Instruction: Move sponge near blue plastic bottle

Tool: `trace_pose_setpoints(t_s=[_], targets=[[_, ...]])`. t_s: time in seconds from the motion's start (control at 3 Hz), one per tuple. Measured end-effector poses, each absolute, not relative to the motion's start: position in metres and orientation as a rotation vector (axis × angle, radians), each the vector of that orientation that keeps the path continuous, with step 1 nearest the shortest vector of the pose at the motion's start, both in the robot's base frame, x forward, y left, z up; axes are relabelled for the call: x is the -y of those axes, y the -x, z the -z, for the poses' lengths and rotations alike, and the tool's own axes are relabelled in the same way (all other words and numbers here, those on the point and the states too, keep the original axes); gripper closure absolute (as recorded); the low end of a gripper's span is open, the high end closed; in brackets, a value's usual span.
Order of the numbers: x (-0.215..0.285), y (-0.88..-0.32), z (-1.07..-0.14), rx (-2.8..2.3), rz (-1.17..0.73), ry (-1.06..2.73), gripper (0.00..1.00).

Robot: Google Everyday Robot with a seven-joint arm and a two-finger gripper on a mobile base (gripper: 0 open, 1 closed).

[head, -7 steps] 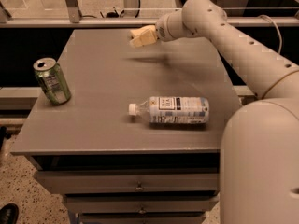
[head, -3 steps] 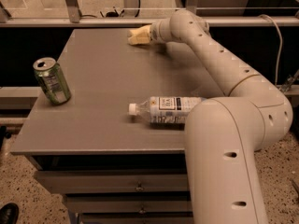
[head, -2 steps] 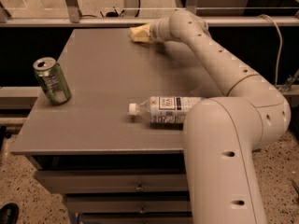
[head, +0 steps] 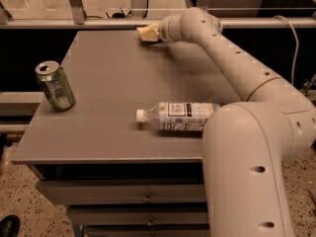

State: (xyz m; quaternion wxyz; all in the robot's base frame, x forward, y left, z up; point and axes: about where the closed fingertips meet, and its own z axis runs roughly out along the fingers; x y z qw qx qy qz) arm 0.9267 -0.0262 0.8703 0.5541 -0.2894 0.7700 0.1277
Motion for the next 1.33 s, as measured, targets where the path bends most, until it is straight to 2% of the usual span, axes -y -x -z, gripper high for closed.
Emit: trace_pose_setpoints(t_s=[0.33, 0.67, 1.33], targets=[[0.023, -0.899, -0.879, -1.818, -0.322, 0.721, 1.0], [0.029, -0.83, -0.898, -1.865, -0.347, 0.776, 1.0], [0.05, -0.763, -0.931, -1.935, -0.336, 0.873, 1.0]])
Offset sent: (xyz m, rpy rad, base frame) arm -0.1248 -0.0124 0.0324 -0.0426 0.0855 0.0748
